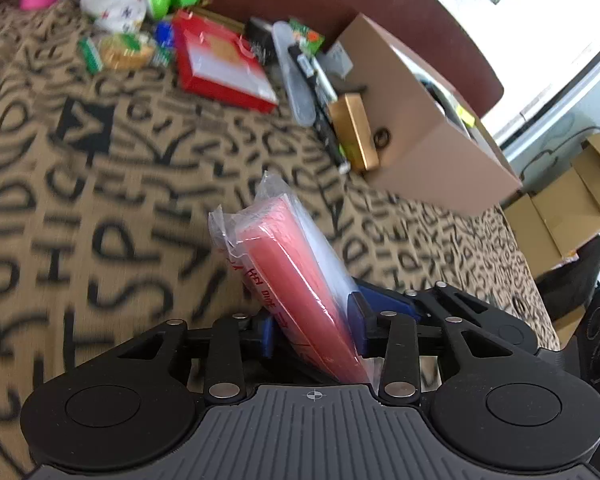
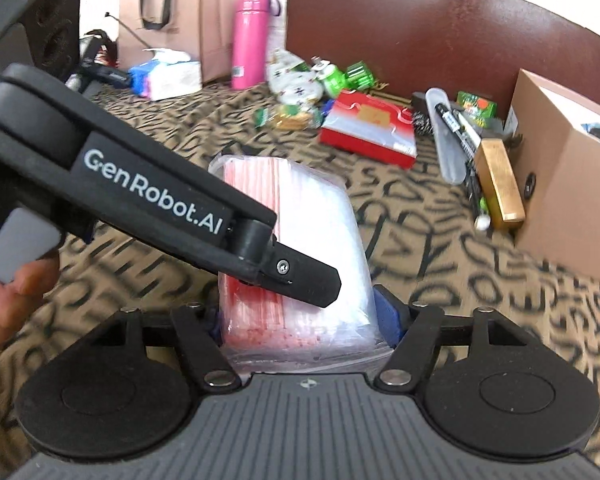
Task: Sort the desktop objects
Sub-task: 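Carry the pink zip bag with the left gripper over the cardboard box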
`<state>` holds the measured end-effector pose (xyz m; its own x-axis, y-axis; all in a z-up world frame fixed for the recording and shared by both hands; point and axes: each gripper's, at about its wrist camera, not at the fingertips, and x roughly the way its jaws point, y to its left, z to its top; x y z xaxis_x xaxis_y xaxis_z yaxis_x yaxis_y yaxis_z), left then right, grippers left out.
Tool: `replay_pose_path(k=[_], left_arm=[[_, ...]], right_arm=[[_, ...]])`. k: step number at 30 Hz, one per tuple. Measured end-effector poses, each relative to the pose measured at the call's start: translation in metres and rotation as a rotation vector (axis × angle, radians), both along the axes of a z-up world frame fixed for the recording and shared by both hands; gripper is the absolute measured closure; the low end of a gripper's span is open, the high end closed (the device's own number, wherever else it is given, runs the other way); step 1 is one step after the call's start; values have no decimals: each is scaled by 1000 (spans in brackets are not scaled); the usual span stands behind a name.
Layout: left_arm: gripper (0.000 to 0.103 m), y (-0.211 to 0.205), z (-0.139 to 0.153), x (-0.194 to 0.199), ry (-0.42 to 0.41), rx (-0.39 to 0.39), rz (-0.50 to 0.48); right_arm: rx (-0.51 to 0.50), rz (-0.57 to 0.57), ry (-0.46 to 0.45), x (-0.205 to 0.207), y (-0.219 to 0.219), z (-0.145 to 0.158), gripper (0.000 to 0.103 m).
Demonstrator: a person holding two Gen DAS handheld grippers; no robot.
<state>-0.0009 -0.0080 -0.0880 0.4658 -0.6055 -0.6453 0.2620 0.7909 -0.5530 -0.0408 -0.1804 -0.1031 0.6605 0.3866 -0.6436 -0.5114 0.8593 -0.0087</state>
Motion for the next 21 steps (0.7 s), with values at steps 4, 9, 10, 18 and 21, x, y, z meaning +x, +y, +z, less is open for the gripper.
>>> replay_pose_path(k=[4,9,10,18,21], left_arm=[[41,3,-3,-15,-6,-6,7],[32,-1,0,-16,-30,11,15],[29,-2,0,-16,-32,11,13],[38,-11,1,-12,-63,86,-4],[47,-16,6,-8,-61,113,6]], right_arm=[[71,28,36,-5,8,6,19],[119,45,62,-5,-2,8,16],[122,42,63,-4,-3,9,16],[106,25,42,6,3,-7,20],[104,28,38,8,2,-5,25]])
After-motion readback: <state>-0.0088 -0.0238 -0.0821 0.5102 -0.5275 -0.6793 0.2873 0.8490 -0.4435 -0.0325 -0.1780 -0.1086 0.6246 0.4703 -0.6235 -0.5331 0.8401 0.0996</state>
